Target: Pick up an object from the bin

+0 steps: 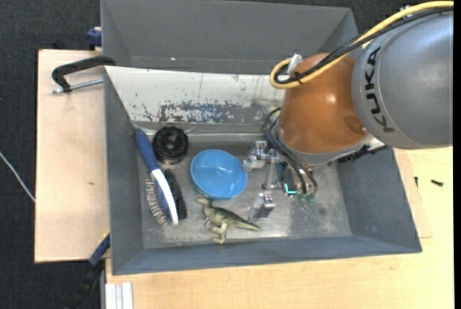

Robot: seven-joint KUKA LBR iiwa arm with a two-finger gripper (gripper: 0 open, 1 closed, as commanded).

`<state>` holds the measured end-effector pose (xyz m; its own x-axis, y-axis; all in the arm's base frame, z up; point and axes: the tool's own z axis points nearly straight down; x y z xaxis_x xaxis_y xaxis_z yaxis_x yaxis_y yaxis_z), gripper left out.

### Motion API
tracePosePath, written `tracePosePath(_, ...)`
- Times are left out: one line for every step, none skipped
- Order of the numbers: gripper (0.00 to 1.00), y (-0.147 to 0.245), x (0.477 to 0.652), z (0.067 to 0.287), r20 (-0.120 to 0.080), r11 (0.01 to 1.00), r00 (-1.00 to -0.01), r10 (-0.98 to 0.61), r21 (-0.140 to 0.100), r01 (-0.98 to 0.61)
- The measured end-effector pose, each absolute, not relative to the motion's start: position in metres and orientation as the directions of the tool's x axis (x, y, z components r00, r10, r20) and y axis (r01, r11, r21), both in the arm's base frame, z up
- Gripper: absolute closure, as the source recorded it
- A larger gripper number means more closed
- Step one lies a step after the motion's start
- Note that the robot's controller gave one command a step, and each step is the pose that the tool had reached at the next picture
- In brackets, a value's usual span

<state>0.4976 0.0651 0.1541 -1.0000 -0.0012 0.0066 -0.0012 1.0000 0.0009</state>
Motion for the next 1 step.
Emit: tracePosePath(0.0,0.1176,0.5233,0.1005,-0.008,0.998,-0.998,0.059,0.006,0.059)
